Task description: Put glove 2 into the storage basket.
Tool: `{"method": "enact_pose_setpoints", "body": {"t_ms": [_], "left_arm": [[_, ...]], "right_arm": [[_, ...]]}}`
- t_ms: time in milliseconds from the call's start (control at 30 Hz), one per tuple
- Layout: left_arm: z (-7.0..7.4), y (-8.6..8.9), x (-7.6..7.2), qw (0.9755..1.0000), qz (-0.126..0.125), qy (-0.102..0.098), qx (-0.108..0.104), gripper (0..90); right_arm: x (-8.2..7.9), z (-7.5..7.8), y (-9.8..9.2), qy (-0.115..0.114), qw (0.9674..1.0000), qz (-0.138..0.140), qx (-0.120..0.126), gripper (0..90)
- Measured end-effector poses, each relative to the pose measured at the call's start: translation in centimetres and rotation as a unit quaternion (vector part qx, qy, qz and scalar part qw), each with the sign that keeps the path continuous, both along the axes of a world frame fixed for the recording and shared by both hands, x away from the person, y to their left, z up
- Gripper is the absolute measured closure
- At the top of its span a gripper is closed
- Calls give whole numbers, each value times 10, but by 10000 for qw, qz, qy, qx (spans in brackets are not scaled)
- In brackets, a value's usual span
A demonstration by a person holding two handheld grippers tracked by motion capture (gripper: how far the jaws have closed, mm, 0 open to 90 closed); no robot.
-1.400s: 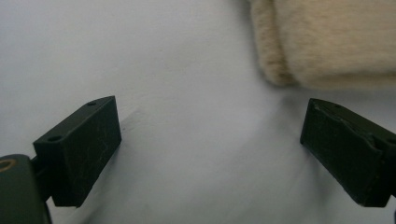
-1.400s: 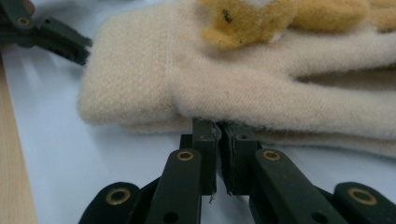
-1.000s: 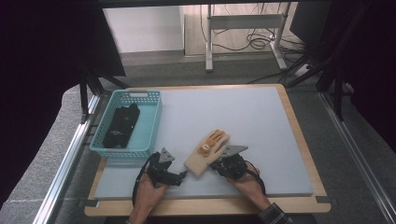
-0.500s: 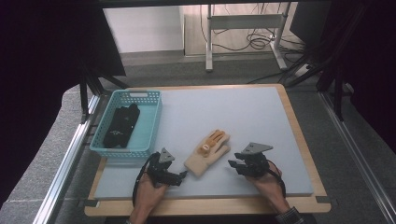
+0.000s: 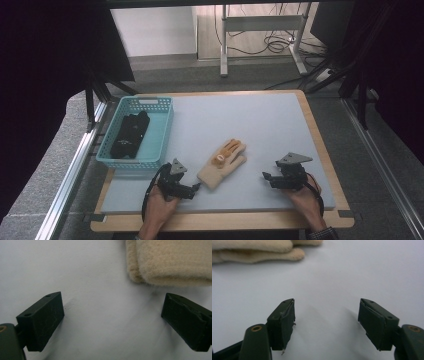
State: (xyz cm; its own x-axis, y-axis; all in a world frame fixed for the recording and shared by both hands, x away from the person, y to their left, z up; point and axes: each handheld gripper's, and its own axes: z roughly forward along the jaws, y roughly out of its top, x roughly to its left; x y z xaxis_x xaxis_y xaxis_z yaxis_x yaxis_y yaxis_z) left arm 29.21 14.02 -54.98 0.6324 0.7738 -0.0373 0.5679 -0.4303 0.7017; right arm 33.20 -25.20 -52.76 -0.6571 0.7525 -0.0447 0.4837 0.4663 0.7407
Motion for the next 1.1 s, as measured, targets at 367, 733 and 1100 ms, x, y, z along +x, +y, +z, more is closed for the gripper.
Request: {"method": "enact_pose_setpoints", "body": {"t_ms": [367,733,1100], "left_arm": [[0,-1,0,10000,27,21,6,47],[1,-1,1,9999,93,65,-42,48],[33,-15,-2,9991,-292,224,-224,60]], "right_arm": [[1,-4,-1,33,10000,-6,-40,237],[1,-4,-2,41,10000,-18,-16,234],[1,-4,-2,39,10000,-20,-13,234]]}}
